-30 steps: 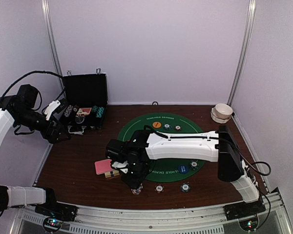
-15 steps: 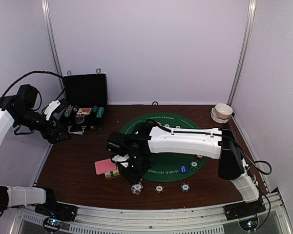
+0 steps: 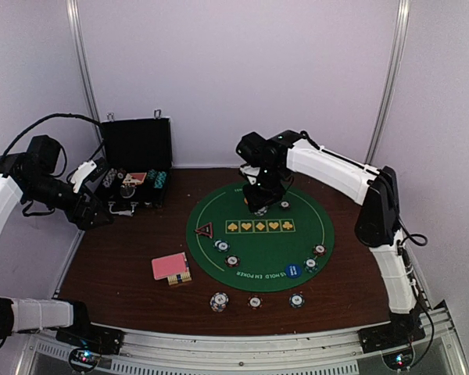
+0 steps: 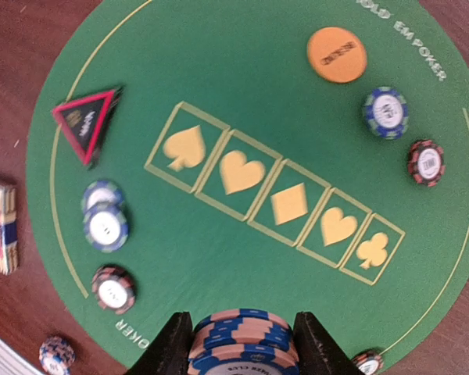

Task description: Distribute texas hold em gaming equipment

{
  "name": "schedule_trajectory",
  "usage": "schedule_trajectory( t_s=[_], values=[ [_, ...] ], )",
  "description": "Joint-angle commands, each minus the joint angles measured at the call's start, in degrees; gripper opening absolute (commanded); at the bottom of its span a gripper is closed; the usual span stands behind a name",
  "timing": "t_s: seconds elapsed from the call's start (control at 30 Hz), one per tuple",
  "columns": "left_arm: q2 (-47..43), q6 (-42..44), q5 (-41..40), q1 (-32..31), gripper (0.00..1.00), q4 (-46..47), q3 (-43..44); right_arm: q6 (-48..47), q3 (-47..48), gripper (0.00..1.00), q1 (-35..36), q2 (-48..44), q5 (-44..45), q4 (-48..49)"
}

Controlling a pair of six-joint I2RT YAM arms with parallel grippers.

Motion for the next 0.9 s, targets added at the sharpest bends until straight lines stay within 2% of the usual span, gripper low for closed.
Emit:
schedule_trajectory(
  t_s=[0.0,0.2,0.77,0.87],
  values=[
    [-0.2,0.97,0.65,-0.27,0.98,-0.08,0.25,0.77,5.16,0.31,-4.98,6.13,-0.12,4.49],
    [0.14,0.97,0.57,-0.27,0.98,-0.03,0.44,0.05,13.99,0.31,-8.18,14.93,-0.01,5.75],
    [0.13,1.8,-0.42,-0.21,0.98,-0.37,-0.94,3.7,14.62,0.32,-10.32,22.57,3.96,15.43],
    [0.22,1.89,-0.43,-0.27,0.98,-0.29,-0.87,4.19,14.78,0.37,-10.76,23.11,3.63,15.8]
  ],
)
